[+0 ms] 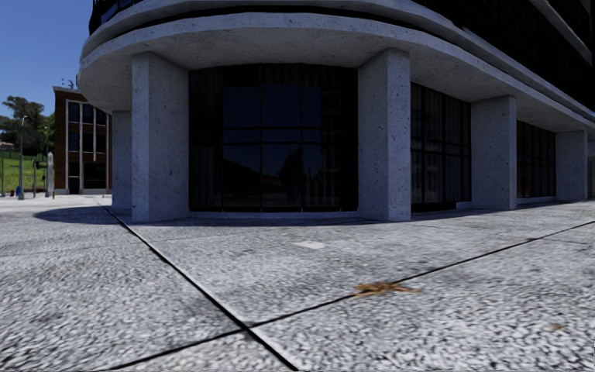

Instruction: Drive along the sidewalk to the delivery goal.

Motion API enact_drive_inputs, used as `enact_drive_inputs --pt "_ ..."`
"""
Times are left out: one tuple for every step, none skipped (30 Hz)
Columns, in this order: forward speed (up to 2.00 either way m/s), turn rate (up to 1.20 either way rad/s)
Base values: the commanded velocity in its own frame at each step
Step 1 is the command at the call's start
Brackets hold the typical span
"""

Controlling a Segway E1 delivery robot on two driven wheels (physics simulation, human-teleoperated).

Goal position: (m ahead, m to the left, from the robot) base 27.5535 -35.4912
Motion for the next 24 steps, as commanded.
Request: enact_drive_inputs --pt "1.42 -0.6" --pt "1.42 -0.6" --pt "1.42 -0.6" --pt "1.42 -0.6" --pt "1.42 -0.6" --pt "1.42 -0.6" --pt "1.42 -0.6" --pt "1.42 -0.6" --pt "1.42 -0.6" --pt "1.48 -0.6" --pt "2.0 -0.6" --pt "2.0 -0.6" --pt "2.0 -0.6" --pt "2.0 -0.6" --pt "2.0 -0.6" --pt "2.0 -0.6" --pt "2.0 -0.6" --pt "2.0 -0.6" --pt "2.0 -0.6" --pt "2.0 -0.6" --pt "2.0 -0.6" --pt "2.0 -0.6" --pt "2.0 -0.6" --pt "2.0 -0.6"
